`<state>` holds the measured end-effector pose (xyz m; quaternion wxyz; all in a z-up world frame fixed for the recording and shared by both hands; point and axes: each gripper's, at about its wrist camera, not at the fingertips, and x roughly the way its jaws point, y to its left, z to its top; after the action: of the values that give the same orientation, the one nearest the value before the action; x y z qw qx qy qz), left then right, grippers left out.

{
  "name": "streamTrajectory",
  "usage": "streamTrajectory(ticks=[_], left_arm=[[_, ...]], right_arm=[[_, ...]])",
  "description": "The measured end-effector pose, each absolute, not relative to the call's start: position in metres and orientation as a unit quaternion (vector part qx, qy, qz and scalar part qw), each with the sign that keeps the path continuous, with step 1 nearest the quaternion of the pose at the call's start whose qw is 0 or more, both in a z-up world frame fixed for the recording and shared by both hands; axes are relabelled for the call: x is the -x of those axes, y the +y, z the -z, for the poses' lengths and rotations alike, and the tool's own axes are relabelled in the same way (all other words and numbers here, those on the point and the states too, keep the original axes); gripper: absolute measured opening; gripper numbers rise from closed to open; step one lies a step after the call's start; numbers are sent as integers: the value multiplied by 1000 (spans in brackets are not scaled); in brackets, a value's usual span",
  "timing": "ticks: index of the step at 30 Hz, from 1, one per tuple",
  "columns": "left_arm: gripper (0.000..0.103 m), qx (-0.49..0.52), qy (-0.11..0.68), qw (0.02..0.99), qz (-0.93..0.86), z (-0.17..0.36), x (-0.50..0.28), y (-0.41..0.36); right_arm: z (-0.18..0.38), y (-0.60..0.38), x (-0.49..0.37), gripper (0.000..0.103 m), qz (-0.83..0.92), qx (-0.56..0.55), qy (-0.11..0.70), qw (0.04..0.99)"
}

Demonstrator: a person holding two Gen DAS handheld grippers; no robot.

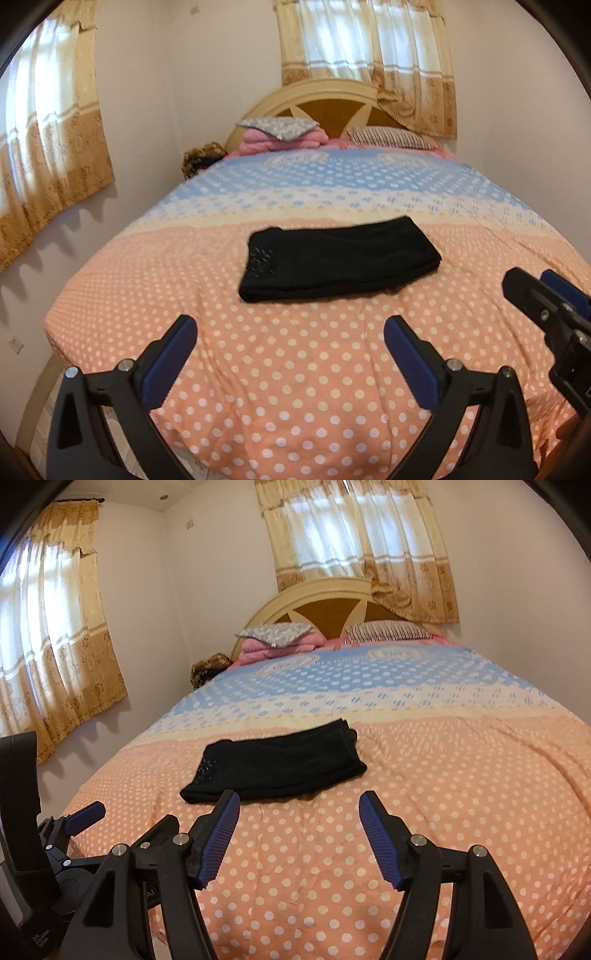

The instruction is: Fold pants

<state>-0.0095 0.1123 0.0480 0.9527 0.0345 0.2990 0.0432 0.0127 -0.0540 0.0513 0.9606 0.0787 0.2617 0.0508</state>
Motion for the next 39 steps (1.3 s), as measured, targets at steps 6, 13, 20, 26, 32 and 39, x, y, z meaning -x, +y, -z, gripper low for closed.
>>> streamTrajectory(ticks=[6,13,20,26,32,39], left_arm=[[103,-31,276,959,-56,-59,18,113],[103,-41,274,959,-58,-60,20,105],[103,-34,273,959,-66,-60,22,106],[103,-34,272,959,-66,-60,22,106],[103,-32,274,959,-66,-60,22,106],[103,-33,275,959,-67,-59,22,107]], right_arm=[[-65,-56,5,72,-40,-81,220,971],[-66,-58,9,74,-41,-83,216,972],[-64,-61,7,74,-41,-88,220,971],[-62,-62,6,74,-42,-87,223,970],[-62,-60,7,74,-42,-88,224,970],[-61,-62,7,74,-42,-88,225,969]])
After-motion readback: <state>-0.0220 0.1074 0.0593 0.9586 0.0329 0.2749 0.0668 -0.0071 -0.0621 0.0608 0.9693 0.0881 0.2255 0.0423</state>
